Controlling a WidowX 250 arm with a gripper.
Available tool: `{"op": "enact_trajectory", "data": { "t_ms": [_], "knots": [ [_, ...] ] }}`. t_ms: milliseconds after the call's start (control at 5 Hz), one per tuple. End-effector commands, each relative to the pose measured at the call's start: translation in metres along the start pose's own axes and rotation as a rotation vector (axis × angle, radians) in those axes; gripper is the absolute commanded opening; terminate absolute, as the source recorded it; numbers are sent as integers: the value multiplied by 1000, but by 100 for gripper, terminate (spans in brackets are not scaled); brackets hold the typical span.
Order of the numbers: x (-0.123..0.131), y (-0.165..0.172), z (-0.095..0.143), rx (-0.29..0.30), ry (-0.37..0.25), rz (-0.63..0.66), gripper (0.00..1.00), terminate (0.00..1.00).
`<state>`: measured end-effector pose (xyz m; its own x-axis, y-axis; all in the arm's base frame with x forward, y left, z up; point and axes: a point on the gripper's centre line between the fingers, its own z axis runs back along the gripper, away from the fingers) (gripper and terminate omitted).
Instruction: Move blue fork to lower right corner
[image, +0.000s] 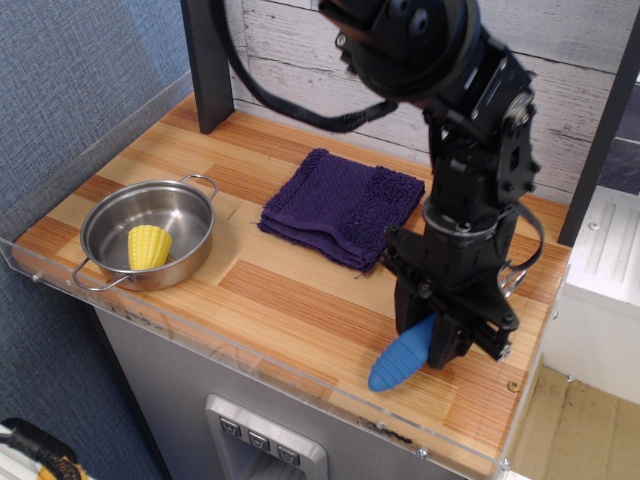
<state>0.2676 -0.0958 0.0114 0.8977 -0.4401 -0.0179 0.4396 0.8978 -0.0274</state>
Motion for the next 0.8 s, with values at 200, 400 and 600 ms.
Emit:
{"op": "enact_trajectory", "data": {
  "t_ms": [200,400,600],
  "knots": [
    [-3,6,4,20,-10,110,100,0],
    [-9,11,29,39,-43,141,100,0],
    [-17,19,74,104,-147,226,100,0]
  ]
}}
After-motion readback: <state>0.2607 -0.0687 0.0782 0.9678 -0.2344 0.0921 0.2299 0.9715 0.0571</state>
